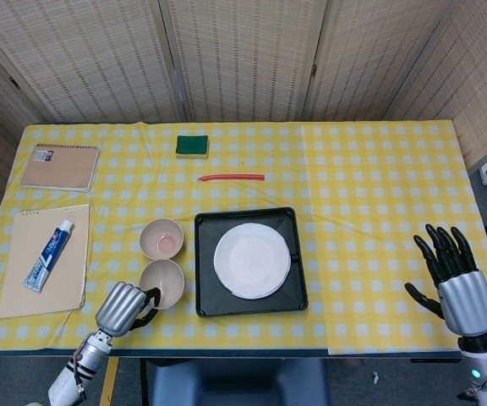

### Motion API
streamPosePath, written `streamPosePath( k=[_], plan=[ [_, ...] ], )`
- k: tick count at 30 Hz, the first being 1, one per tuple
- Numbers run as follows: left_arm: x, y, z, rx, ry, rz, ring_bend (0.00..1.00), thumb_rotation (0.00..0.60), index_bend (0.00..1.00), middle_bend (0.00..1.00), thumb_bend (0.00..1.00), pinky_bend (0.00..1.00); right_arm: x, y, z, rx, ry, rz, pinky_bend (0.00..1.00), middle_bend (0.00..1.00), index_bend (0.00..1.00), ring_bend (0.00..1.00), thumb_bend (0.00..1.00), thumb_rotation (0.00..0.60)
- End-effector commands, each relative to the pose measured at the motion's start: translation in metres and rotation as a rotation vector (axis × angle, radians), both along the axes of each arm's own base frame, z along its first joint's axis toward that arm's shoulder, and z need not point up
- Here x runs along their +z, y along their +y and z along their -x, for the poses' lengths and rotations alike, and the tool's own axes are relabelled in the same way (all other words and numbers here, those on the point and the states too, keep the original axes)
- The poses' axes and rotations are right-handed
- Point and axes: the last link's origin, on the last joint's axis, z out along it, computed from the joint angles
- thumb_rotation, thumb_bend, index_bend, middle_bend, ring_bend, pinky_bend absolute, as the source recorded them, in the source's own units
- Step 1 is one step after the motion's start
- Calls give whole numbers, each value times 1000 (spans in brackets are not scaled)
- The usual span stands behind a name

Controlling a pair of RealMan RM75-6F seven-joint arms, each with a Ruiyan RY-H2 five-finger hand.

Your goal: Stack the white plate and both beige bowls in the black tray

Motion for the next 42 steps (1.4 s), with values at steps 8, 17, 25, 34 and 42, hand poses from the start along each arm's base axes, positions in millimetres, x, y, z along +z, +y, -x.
streamPosePath(
  k=[8, 17, 25, 34, 42],
  plan=[
    [11, 11, -29, -24, 34, -104, 1000, 600, 631, 1000, 450, 1000, 2, 3, -3, 14, -21, -4, 0, 0, 0, 0, 161, 600],
    [9, 19, -76, -83, 47, -126, 1000, 600, 632, 1000, 453, 1000, 8, 12, -7, 33, -40, 3, 0, 0, 0, 0, 160, 600],
    [-20, 29, -113, -103, 48, -42, 1000, 600, 629, 1000, 453, 1000, 15, 15, -5, 21, -60, 20, 0, 0, 0, 0, 161, 600],
    [-45, 59, -145, -124, 80, -43, 1000, 600, 629, 1000, 453, 1000, 28, 16, 0, -1, -100, 47, 0, 0, 0, 0, 160, 600],
    [-73, 73, -150, -107, 106, -39, 1000, 600, 629, 1000, 453, 1000, 31, 12, 4, -21, -127, 42, 0, 0, 0, 0, 160, 600]
  ],
)
